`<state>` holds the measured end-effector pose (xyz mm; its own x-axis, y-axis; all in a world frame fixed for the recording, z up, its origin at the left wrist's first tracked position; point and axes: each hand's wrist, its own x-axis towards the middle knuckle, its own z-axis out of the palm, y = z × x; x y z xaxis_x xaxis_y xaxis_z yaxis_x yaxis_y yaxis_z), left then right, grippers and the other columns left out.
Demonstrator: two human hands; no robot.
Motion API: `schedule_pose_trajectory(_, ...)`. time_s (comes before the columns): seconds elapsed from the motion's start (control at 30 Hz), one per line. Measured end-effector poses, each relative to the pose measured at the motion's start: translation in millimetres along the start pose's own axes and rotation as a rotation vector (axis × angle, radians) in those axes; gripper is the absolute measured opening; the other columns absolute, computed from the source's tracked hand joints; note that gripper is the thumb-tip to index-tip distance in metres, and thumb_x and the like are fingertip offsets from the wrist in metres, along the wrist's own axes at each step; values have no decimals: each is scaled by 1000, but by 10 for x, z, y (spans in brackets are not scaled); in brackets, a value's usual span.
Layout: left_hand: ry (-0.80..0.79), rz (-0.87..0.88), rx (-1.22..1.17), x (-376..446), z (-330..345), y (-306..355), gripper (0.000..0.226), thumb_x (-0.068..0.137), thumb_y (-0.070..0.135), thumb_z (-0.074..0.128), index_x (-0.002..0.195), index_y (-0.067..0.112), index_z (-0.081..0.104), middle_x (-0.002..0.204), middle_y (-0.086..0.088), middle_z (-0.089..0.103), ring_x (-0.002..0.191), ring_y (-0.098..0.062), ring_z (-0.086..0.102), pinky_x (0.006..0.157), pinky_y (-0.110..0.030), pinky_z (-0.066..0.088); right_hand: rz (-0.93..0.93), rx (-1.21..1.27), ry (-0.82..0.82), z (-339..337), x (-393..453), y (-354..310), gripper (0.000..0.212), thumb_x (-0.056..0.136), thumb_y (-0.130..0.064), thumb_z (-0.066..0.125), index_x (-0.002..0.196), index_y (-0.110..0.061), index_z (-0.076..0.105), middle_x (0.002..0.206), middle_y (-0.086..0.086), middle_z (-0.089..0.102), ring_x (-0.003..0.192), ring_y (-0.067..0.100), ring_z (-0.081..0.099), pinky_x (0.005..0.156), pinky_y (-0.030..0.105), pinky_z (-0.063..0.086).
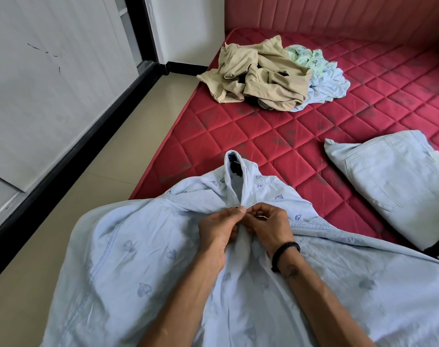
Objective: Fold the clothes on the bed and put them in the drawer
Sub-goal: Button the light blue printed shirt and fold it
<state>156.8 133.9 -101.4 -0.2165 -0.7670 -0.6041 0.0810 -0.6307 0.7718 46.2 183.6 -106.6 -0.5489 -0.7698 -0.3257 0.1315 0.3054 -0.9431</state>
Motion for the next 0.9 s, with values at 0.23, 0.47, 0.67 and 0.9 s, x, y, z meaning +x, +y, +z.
schedule_pose_trajectory(0.23,46,241,165,-8,-31,-41,2,86,15,82,88,15,83,69,3,75,60,-5,63,64,-24,50,30,64,-26,15,-49,-38,2,83,-1,81,84,-1,78,84,21,76,76,27,69,82,50,58)
schedule_pose_trajectory(0.47,153,256,199,17,13,-107,15,95,15,73,83,14,81,48,11,57,44,-2,47,53,-22,40,53,72,-54,23,-78,-74,9,82,4,80,86,-4,81,85,18,78,82,29,73,90,51,58)
schedule_pose_trajectory(0.67,175,104,56,9,91,-23,30,96,8,70,67,18,72,52,6,55,47,-4,44,48,-15,41,-20,-10,46,68,-99,-59,12,77,-7,89,83,-6,78,79,11,78,73,16,72,70,25,58)
schedule_pose_trajectory(0.9,53,-105,-56,41,65,100,26,101,13,63,76,17,69,59,5,58,52,-9,48,51,-20,42,-158,-139,140,118,-138,-58,10,79,-14,88,82,-17,80,75,-5,77,73,9,74,72,22,59)
